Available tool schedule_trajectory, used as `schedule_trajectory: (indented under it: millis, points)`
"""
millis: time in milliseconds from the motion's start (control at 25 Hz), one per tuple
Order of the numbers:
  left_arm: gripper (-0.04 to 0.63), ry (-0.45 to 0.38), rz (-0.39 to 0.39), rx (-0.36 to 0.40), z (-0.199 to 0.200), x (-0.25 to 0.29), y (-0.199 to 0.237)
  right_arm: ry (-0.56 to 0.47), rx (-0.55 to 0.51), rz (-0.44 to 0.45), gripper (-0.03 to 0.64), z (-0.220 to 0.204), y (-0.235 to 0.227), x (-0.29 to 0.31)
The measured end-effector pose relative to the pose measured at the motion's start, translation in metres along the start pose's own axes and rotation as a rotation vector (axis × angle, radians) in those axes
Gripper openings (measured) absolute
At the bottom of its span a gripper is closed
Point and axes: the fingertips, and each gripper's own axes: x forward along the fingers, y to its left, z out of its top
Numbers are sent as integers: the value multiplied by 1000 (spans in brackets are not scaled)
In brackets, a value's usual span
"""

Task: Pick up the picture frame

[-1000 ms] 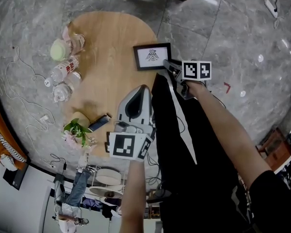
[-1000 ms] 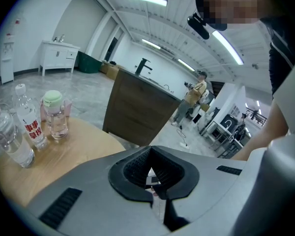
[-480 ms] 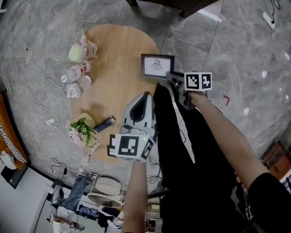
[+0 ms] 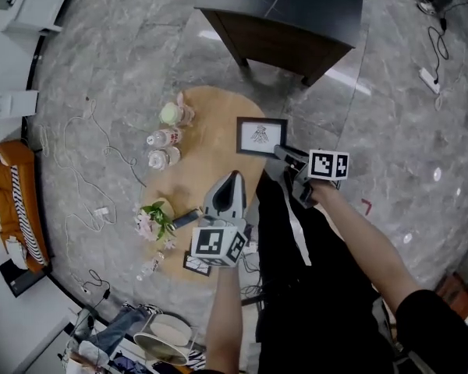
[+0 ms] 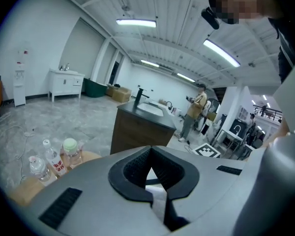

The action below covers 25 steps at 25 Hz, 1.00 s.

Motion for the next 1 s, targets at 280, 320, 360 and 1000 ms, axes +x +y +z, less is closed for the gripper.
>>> schedule_trajectory:
  millis: [280,320,360,1000]
  points:
    - [12,-63,27,22,52,-30,-26,-97,32,162,75,39,99,-50]
    - [12,-76,29,22,61,-33,-29,-106,32,186,74,46,113,-56]
    - [12,-90,30,19,69,-37,-32,-113,27,207,74,52,126,-62]
    - [12,-312,65,87,202,-89,-68,-253,-6,505,74,142,311,-150]
